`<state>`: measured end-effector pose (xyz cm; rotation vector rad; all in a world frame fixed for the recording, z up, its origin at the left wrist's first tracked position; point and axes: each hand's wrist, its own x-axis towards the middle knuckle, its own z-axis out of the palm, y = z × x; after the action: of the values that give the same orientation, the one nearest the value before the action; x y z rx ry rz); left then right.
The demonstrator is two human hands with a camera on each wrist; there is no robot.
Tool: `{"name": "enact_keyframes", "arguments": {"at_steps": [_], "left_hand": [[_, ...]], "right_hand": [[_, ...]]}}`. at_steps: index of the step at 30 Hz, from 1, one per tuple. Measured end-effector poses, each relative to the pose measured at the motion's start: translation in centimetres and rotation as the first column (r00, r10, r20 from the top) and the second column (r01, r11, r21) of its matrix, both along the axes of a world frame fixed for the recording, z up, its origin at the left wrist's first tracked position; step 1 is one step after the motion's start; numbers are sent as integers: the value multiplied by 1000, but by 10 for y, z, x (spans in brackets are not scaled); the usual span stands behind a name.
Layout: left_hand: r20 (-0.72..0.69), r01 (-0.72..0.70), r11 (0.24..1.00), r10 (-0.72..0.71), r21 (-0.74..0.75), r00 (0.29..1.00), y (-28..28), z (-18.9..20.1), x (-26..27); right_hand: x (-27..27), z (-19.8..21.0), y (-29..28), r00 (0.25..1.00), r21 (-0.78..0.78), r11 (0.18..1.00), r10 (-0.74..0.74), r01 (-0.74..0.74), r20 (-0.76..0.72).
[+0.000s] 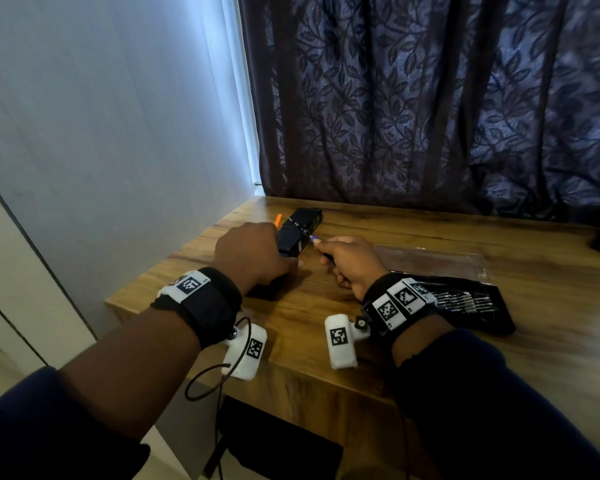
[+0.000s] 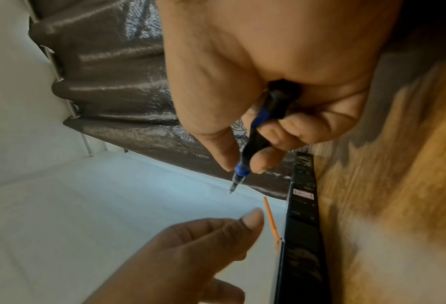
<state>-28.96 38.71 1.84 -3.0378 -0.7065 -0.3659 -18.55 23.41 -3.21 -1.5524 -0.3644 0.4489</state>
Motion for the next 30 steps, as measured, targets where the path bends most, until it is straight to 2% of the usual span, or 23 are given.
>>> {"name": "enact_keyframes", "arguments": {"at_steps": [3, 5, 8, 10, 14, 15, 17, 19, 21, 24, 27, 30], "left_hand": [[70, 76, 980, -65, -181, 995, -19, 7, -2], [131, 154, 911, -111, -383, 985, -32, 9, -2], [277, 348, 697, -219, -627, 936, -56, 7, 5], [357, 450, 561, -274, -695, 893, -79, 7, 13], [395, 440, 238, -215, -866, 893, -138, -4, 35], [395, 440, 187, -233, -878, 889, -156, -5, 38], [404, 451, 156, -261, -879, 877, -189, -6, 40], [409, 459, 138, -281, -878, 868, -215, -5, 41], [368, 445, 180, -344, -877, 864, -233, -8, 46], [247, 472, 341, -532, -813, 810, -250, -15, 55], [74, 565, 576, -659, -590, 749, -256, -23, 62], [-53, 575, 678, -666, -458, 744, -257, -27, 68]], "right_hand": [[-4, 7, -9, 999, 22, 999, -44, 44, -16], [-7, 14, -21, 998, 24, 998, -65, 66, -12], [-10, 23, -48, 995, 1, 996, -93, 93, 28], [-10, 29, -74, 991, 2, 991, -132, 132, 36], [-15, 36, -133, 975, -3, 975, -220, 220, 26], [-18, 37, -150, 970, 0, 971, -240, 240, 26], [-24, 40, -180, 961, 11, 961, -276, 276, 17], [-25, 41, -205, 946, -29, 946, -322, 323, 37], [-24, 38, -230, 913, -122, 907, -393, 404, 108], [-17, 29, -265, 872, -241, 838, -460, 489, 168], [-3, 16, -289, 833, -290, 781, -525, 554, 178], [14, 11, -297, 832, -375, 750, -539, 545, 131]]}}
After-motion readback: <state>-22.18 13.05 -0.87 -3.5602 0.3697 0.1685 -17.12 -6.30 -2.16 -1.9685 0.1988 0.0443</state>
